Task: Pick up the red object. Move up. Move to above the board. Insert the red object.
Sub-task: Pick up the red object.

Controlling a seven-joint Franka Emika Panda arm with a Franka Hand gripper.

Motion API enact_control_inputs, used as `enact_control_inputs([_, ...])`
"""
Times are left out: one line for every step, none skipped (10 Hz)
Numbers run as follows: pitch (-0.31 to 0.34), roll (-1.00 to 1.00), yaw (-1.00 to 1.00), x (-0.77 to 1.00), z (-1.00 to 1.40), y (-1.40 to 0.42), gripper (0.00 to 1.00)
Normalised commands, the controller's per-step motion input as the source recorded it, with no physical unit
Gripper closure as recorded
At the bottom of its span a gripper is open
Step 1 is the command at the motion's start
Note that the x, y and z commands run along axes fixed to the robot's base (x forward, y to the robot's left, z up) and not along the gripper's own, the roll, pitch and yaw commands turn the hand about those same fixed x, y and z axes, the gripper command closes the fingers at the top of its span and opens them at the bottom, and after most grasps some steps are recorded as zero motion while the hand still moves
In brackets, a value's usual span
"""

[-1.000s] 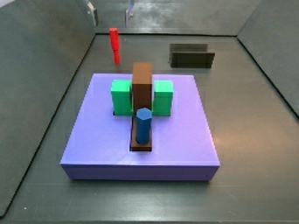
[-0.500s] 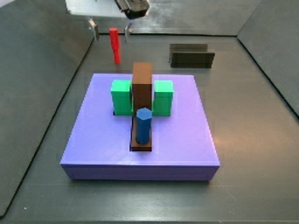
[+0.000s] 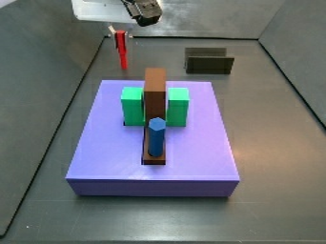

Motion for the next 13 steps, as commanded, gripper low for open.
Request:
enact_control_inputs([0.000,0.00,0.00,0.00,0.00,0.00,1.00])
enact_control_inputs([0.000,0.00,0.00,0.00,0.00,0.00,1.00])
enact_control_inputs([0.000,0.00,0.00,0.00,0.00,0.00,1.00])
enact_control_inputs([0.000,0.00,0.00,0.00,0.00,0.00,1.00])
enact_control_inputs([0.000,0.00,0.00,0.00,0.00,0.00,1.00])
enact_control_inputs([0.000,0.00,0.00,0.00,0.00,0.00,1.00])
enact_control_inputs([0.000,0.00,0.00,0.00,0.00,0.00,1.00])
enact_control_inputs([0.000,0.00,0.00,0.00,0.00,0.00,1.00])
enact_control_inputs([0.000,0.00,0.00,0.00,0.00,0.00,1.00])
enact_control_inputs([0.000,0.00,0.00,0.00,0.00,0.00,1.00])
enact_control_inputs([0.000,0.00,0.00,0.00,0.00,0.00,1.00])
enact_control_inputs([0.000,0.00,0.00,0.00,0.00,0.00,1.00])
enact_control_inputs([0.000,0.00,0.00,0.00,0.00,0.00,1.00])
